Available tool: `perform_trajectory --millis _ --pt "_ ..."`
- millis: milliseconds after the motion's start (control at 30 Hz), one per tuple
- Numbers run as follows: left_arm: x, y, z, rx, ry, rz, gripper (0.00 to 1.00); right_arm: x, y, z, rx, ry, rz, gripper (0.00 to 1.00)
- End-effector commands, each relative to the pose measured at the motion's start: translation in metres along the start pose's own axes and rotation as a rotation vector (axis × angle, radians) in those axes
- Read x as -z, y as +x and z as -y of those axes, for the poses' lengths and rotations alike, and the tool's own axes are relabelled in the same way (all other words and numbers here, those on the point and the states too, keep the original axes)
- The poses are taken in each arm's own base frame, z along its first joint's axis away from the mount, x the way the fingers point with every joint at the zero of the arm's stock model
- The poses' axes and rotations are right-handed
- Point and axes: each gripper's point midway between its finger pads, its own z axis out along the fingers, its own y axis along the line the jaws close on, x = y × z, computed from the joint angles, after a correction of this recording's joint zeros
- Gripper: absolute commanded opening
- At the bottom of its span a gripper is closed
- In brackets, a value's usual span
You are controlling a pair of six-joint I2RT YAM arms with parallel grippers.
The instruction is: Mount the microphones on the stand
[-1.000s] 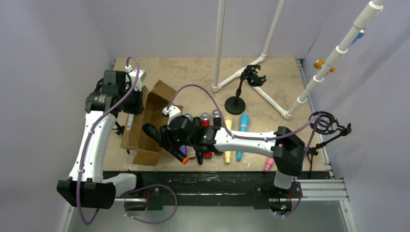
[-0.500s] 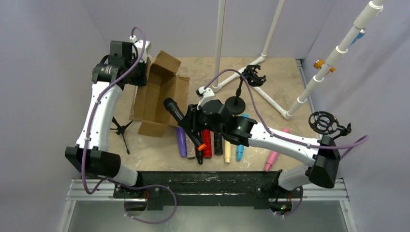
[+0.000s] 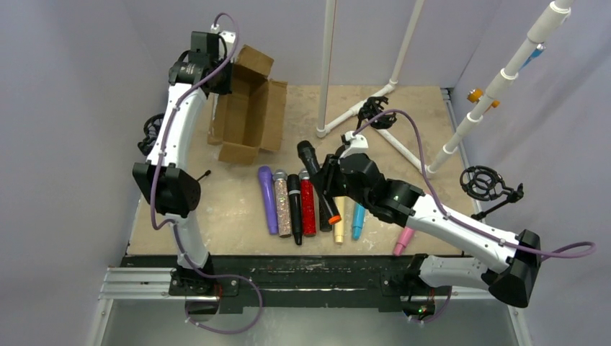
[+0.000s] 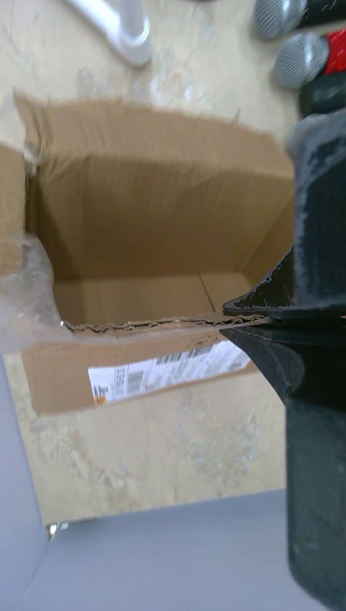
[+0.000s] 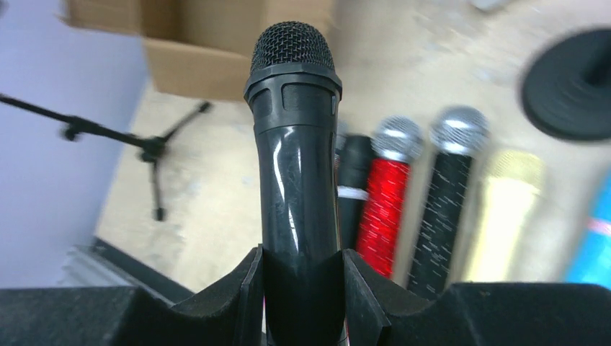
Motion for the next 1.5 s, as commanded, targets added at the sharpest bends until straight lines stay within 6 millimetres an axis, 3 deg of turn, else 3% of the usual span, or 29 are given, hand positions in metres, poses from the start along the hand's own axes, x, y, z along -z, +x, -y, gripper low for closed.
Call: perform_trajectory --millis 0,100,167,267,333,400,533,667,833,1067,1233,1300,1467 --pt "-0.003 -0.045 -0.036 -0.060 -0.211 0.130 0.03 0.014 0.014 0.064 -0.053 0.223 0.006 0.00" --pt "-0.015 -0.046 -0.058 -0.084 -0.332 0.122 0.04 0.027 0.027 0.106 -0.096 0.355 -0.003 0.00" --pt "-0.016 -0.047 -0.066 -0.083 -0.377 0.126 0.14 0.036 0.035 0.131 -0.125 0.433 -0.012 0.00" --pt "-0.012 -0.044 -0.067 -0.073 -0.385 0.135 0.67 0.049 0.045 0.158 -0.165 0.532 -0.015 0.00" --pt "-0.008 -0.038 -0.059 -0.081 -0.337 0.123 0.81 0.055 0.052 0.174 -0.179 0.588 -0.019 0.00" --pt "0.002 -0.033 -0.048 -0.074 -0.269 0.103 0.87 0.061 0.056 0.186 -0.188 0.636 -0.017 0.00" --pt "0.031 -0.021 -0.021 -0.047 -0.115 0.079 0.93 0.064 0.058 0.206 -0.195 0.700 -0.005 0.00" --pt "0.068 -0.005 0.013 -0.029 0.073 0.061 0.96 0.054 0.059 0.231 -0.175 0.773 -0.014 0.00" --pt "0.119 0.021 0.040 -0.056 0.236 0.026 0.98 0.038 0.042 0.266 -0.153 0.847 -0.013 0.00" --pt "0.171 0.067 0.053 -0.097 0.331 -0.054 1.00 0.011 0.031 0.285 -0.075 0.874 -0.072 0.00" --pt "0.194 0.094 0.049 -0.091 0.326 -0.054 1.00 0.002 0.051 0.293 -0.066 0.880 -0.139 0.00" --pt "0.204 0.101 0.048 -0.082 0.329 -0.050 1.00 0.001 0.060 0.296 -0.064 0.879 -0.168 0.07" --pt "0.217 0.114 0.039 -0.074 0.301 -0.044 1.00 -0.003 0.073 0.296 -0.052 0.863 -0.227 0.43"
